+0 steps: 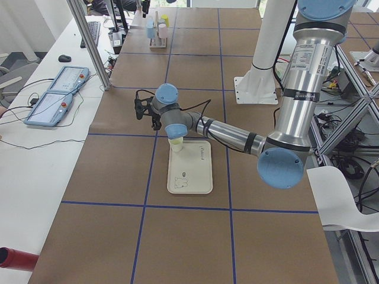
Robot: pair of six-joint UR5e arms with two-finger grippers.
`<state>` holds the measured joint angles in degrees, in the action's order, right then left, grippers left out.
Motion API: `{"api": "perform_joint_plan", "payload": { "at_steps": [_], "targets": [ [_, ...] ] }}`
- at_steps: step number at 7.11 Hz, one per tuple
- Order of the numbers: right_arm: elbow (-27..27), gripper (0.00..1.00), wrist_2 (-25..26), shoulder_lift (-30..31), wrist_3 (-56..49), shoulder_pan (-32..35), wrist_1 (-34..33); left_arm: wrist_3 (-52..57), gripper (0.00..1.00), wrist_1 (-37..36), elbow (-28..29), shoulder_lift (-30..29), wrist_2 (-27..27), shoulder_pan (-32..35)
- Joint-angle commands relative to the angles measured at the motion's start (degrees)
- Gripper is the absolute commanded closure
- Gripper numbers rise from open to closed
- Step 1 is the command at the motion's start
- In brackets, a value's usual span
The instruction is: Transfer IKEA cup to right arm and place on rack
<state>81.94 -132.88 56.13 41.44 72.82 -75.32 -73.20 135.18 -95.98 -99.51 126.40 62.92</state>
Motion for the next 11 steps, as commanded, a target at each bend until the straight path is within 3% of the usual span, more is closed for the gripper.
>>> {"api": "perform_joint_plan", "payload": {
  "at_steps": [1, 3, 7, 8, 9, 10, 11],
  "targets": [
    [1.5, 0.01, 0.0, 0.9, 0.4, -0.8, 0.0, 15.8, 0.00, -15.5, -2.3, 0.9, -0.5, -0.1],
    [1.9, 0.01, 0.0, 0.9, 0.4, -1.4, 0.0, 17.5, 0.00, -17.6, -3.1, 6.3, -2.5, -3.0],
    [1.8, 0.01, 0.0, 1.0, 0.2, -1.5, 0.0, 16.4, 0.01, -17.7, -2.8, 6.7, -3.4, -7.9],
    [1.8, 0.01, 0.0, 1.0, 0.2, -1.5, 0.0, 15.1, 0.30, -17.7, -2.5, 6.6, -3.5, -10.2],
    [1.7, 0.01, 0.0, 1.0, 0.1, -1.5, 0.0, 15.1, 0.75, -17.7, -2.5, 6.6, -4.0, -11.3],
    [1.7, 0.01, 0.0, 1.0, 0.1, -1.5, 0.0, 15.4, 1.00, -17.8, -2.7, 6.6, -4.1, -11.4],
    [1.8, 0.01, 0.0, 0.9, 0.2, -1.5, 0.0, 15.6, 1.00, -17.8, -4.6, 6.9, -3.2, -11.1]
  ]
}}
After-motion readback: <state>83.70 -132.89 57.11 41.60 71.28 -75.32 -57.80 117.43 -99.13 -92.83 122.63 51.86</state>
